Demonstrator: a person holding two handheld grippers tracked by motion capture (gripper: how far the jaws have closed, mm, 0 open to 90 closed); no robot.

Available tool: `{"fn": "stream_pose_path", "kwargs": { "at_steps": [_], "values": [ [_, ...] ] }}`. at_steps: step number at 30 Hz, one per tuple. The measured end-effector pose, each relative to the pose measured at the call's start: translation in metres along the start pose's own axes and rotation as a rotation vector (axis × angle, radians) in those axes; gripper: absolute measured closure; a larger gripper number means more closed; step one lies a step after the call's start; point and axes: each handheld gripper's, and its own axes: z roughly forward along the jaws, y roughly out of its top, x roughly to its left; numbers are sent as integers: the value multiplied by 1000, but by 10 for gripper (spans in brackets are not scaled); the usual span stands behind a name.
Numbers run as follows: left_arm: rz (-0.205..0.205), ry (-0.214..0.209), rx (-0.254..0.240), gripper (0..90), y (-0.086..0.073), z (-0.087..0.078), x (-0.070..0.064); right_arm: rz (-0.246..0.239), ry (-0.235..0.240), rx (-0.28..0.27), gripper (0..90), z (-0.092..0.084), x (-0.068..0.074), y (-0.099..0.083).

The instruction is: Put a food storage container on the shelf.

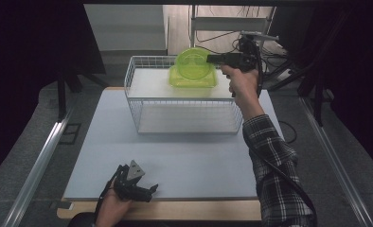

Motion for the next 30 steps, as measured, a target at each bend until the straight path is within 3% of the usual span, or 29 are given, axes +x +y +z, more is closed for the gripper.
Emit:
{"fn": "stream_pose_path", "kwargs": {
  "at_steps": [5, 18, 30],
  "values": [
    [1, 1, 5, 16, 0, 1, 0, 9, -24, 0, 794, 3, 0, 1],
    [9, 6, 19, 16, 0, 2, -1, -78, -179, 11, 722, 15, 5, 6],
    [14, 10, 21, 16, 0, 2, -1, -87, -174, 2, 563, 15, 2, 6]
  ]
}}
